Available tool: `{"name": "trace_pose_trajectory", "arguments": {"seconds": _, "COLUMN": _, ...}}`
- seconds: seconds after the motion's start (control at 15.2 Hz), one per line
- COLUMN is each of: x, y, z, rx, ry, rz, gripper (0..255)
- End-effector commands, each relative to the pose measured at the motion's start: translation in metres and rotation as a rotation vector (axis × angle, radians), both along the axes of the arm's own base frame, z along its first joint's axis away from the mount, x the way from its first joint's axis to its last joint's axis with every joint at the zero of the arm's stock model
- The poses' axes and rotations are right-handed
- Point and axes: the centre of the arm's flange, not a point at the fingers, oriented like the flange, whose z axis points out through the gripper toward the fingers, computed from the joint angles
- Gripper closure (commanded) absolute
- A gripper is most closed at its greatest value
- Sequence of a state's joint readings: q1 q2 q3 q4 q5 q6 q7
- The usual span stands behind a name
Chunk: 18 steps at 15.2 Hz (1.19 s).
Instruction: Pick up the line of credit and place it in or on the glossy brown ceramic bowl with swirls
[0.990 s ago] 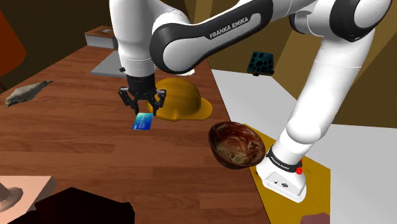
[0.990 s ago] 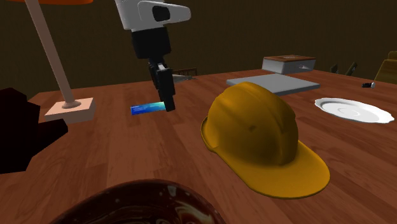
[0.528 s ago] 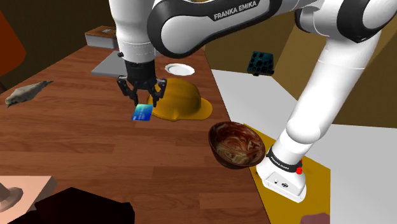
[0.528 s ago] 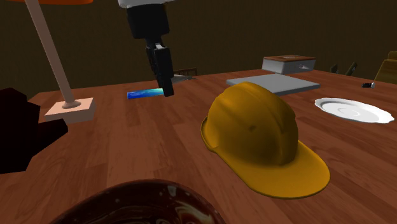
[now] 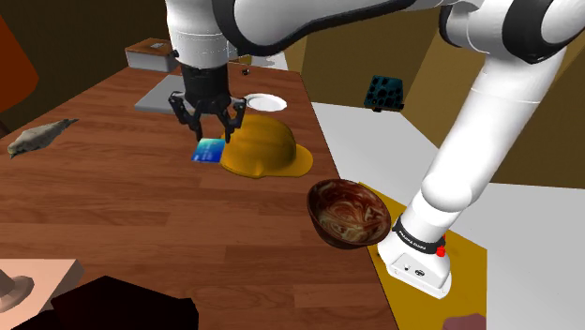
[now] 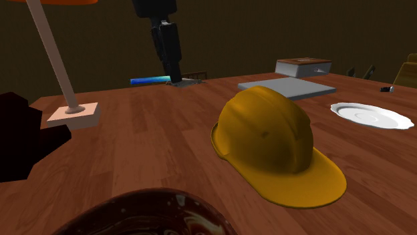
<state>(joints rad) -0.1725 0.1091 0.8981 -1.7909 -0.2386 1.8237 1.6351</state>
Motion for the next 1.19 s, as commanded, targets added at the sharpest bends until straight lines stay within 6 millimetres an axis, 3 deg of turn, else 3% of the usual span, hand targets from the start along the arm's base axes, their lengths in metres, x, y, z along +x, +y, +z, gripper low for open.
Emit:
{"name": "trace_pose_trajectory", "arguments": {"seconds": 0.0, "x": -0.012, "y": -0.006, "z": 0.005, "rx": 0.0, "ry": 0.0, "rz": 0.0, "gripper": 255}}
{"name": "trace_pose_trajectory", "arguments": {"seconds": 1.12, "x": -0.209, "y": -0.113, "z": 0.014, "rx": 0.0, "ry": 0.0, "rz": 0.0, "gripper": 255}}
